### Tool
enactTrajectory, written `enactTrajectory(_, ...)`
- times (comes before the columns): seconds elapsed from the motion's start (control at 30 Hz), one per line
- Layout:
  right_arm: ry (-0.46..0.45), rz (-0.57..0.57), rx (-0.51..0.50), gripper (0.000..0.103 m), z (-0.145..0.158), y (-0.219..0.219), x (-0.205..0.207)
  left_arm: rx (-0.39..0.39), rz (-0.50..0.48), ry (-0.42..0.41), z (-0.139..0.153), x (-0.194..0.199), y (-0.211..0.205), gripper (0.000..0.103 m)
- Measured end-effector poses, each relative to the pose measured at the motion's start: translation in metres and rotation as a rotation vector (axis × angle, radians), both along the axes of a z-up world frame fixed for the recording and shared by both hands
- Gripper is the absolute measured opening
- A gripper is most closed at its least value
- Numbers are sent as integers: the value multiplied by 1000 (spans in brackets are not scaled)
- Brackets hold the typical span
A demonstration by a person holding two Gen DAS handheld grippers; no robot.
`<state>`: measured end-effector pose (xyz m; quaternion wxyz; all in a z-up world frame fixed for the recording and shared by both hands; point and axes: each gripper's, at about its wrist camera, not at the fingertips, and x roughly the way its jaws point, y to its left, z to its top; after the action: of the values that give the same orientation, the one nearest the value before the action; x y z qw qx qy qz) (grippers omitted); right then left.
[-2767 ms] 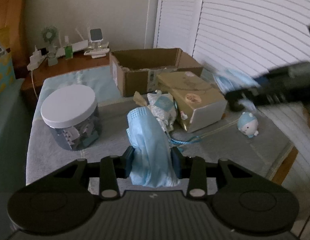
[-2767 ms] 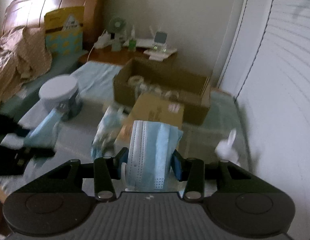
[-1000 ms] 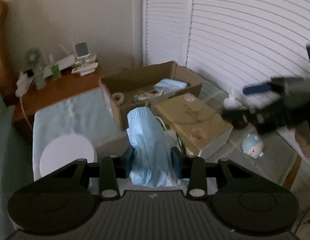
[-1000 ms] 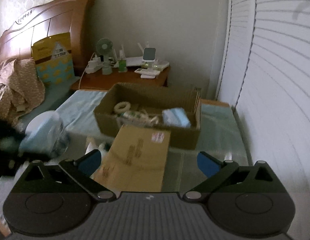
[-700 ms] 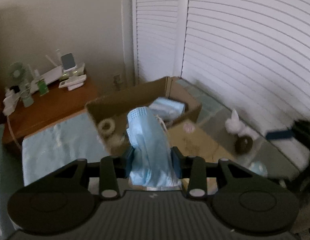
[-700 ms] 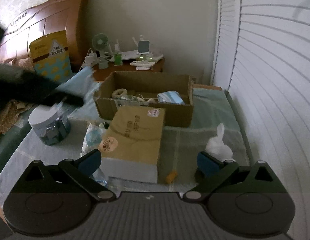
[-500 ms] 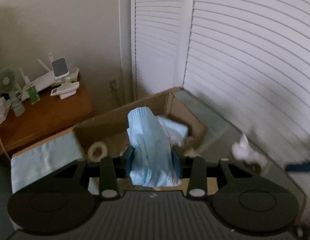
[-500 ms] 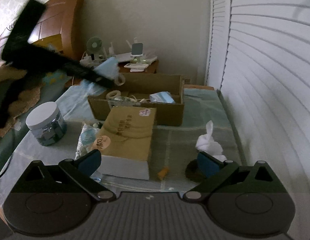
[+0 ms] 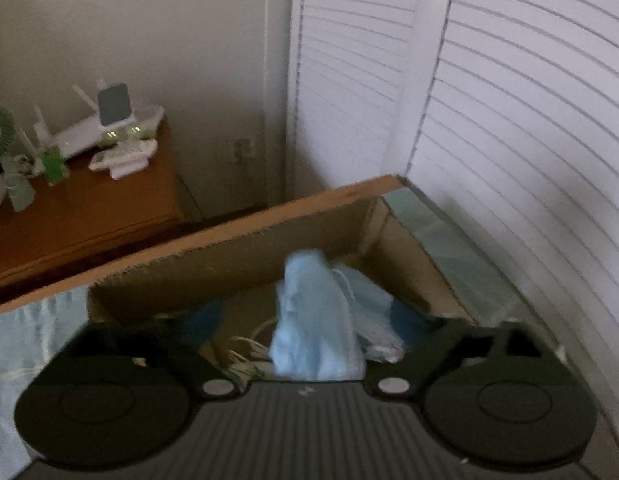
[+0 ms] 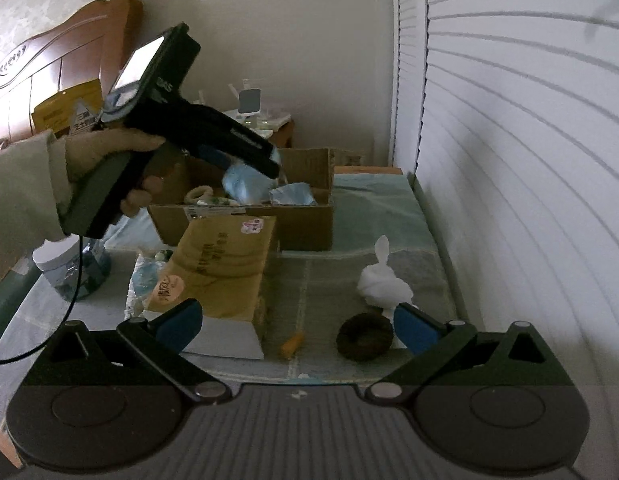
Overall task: Organize soft objects
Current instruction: 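Carry the rolled blue mask into the cardboard box and open the left tool, then move the right tool toward the blue-and-white round plush toy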
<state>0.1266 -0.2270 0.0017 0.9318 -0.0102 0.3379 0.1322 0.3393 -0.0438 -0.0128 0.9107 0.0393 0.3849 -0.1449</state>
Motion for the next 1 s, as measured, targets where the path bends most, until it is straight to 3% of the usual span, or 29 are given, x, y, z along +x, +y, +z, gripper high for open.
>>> enactTrajectory(0.5, 1, 19, -29, 103, 0, 5, -7, 24, 0, -97, 36, -61, 23, 98)
enactTrajectory(0.77, 18, 15, -56, 103, -6, 5, -18, 20, -24, -149, 45, -125, 32, 98)
enactTrajectory(1.0, 105, 22, -89, 103, -37, 6, -24, 6, -31, -191, 36, -185, 36, 102)
